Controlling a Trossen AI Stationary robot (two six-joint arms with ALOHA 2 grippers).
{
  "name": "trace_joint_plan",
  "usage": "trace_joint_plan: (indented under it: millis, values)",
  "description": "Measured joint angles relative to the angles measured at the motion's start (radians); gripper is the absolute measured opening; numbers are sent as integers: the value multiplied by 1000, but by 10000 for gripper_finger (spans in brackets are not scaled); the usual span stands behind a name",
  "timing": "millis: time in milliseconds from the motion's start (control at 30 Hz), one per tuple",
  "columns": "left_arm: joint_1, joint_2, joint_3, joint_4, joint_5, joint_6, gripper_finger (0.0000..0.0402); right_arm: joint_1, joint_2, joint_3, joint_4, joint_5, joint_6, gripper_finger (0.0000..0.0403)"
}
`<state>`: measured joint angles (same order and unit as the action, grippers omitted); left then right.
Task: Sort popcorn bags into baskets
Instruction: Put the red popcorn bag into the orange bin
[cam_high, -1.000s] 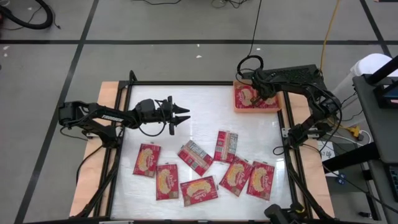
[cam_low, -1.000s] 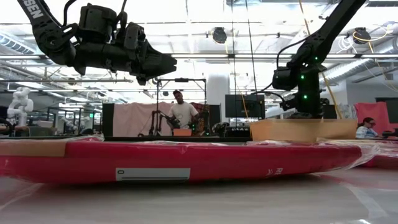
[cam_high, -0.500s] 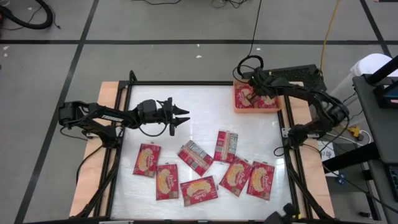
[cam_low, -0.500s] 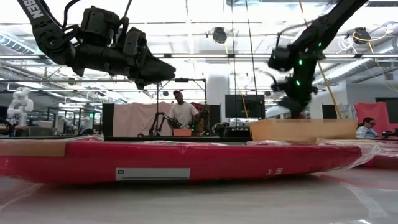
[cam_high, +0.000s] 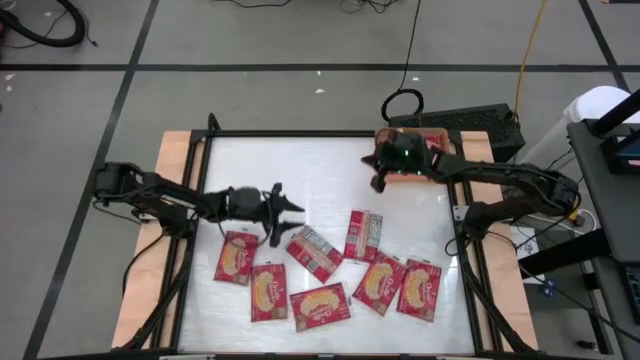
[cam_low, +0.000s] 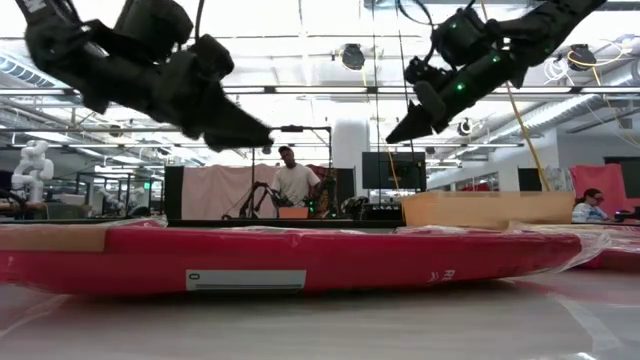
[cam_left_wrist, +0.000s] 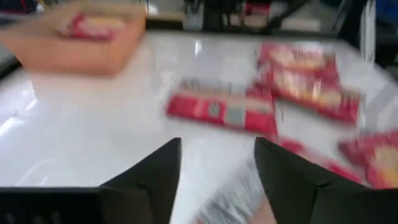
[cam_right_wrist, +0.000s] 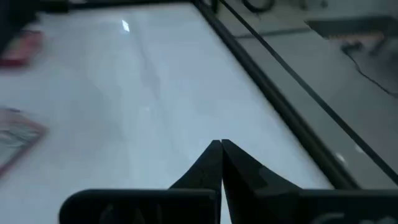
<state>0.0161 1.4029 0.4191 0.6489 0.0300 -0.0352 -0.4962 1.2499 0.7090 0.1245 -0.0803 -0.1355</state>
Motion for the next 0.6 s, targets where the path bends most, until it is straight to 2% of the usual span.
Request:
trace_joint_plan:
  millis: [133,267,467,600]
  values:
    - [-134,0,0,-102,-149,-23,262,98,13,-69,141,0,18,0]
    - [-251,0,0,-165,-226,-74,297,185,34,-130,290,1,41,0]
    - [-346,0,0,-344,-332,-203,294,297,85,-178,427,10,72,0]
    - [-364,0,0,-426,-372,-257,288,359,135,-181,482,65,72,0]
